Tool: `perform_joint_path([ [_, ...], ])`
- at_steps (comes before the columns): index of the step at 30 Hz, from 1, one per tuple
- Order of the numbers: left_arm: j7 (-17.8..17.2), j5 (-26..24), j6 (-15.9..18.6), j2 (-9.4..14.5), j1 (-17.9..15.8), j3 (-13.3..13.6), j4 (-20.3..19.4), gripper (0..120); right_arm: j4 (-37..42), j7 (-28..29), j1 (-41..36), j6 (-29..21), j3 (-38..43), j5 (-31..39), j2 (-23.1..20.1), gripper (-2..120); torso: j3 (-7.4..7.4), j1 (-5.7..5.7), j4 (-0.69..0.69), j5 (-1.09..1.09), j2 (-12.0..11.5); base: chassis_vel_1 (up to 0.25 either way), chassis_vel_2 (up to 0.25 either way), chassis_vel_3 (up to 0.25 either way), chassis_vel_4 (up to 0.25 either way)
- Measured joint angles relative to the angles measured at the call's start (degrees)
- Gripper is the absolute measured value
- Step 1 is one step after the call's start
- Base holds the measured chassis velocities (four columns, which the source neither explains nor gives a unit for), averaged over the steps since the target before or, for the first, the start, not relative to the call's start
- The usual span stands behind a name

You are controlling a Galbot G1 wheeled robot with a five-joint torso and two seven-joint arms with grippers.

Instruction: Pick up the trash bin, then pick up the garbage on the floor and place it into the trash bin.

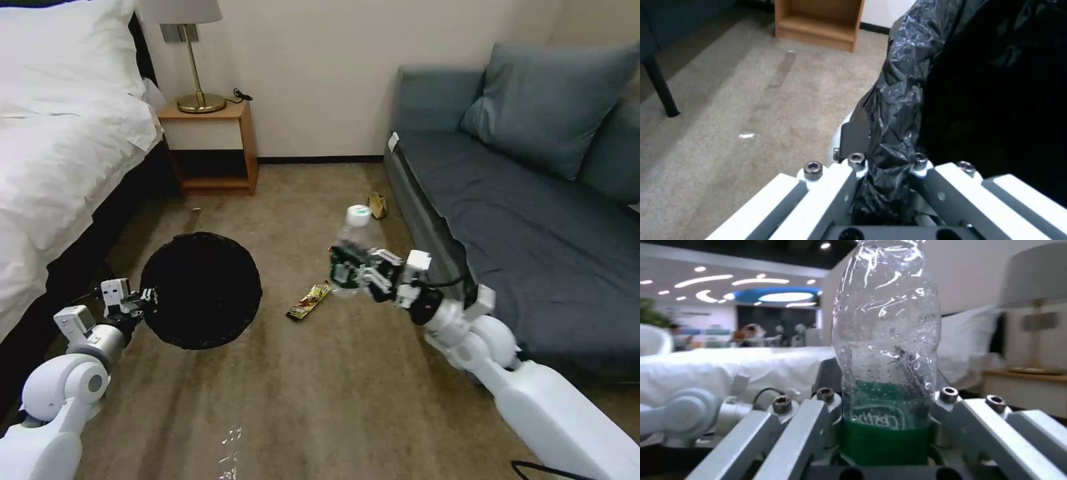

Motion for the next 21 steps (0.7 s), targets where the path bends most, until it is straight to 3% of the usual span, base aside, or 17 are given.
perform_joint_path([
  [2,-0.1,0.1,0.0,-0.2,0.2,0.0,-0.1,2,-3.0,0.0,6.2,0.1,-5.9,0.1,1.6,22,0.0,0.0,0.02,-0.02,0.0,0.0,0.0,0.0,0.0],
  [9,-0.6,0.5,0.4,-0.8,0.2,0.4,-0.4,2,-8.7,1.4,14.9,0.1,-16.6,0.3,8.3,22,0.0,0.0,-0.02,-0.02,0.0,0.0,0.0,0.0,0.0],
  [12,-0.7,0.6,0.4,-0.9,0.2,0.4,-0.4,2,-10.0,1.6,16.1,0.2,-18.3,0.1,10.2,22,0.0,0.0,-0.03,-0.03,0.0,0.0,0.0,0.0,0.0],
  [15,-0.7,0.6,0.5,-1.0,0.1,0.4,-0.2,2,-14.9,1.7,19.9,0.4,-22.2,-0.3,17.2,22,0.0,0.0,0.01,-0.03,0.0,0.0,0.0,0.0,0.0],
  [21,1.1,0.9,0.3,-1.2,0.3,0.6,-0.1,2,-20.9,1.3,23.1,1.0,-24.5,-1.2,23.0,22,0.0,0.0,0.0,-0.02,0.0,0.0,0.0,0.0,0.0],
])
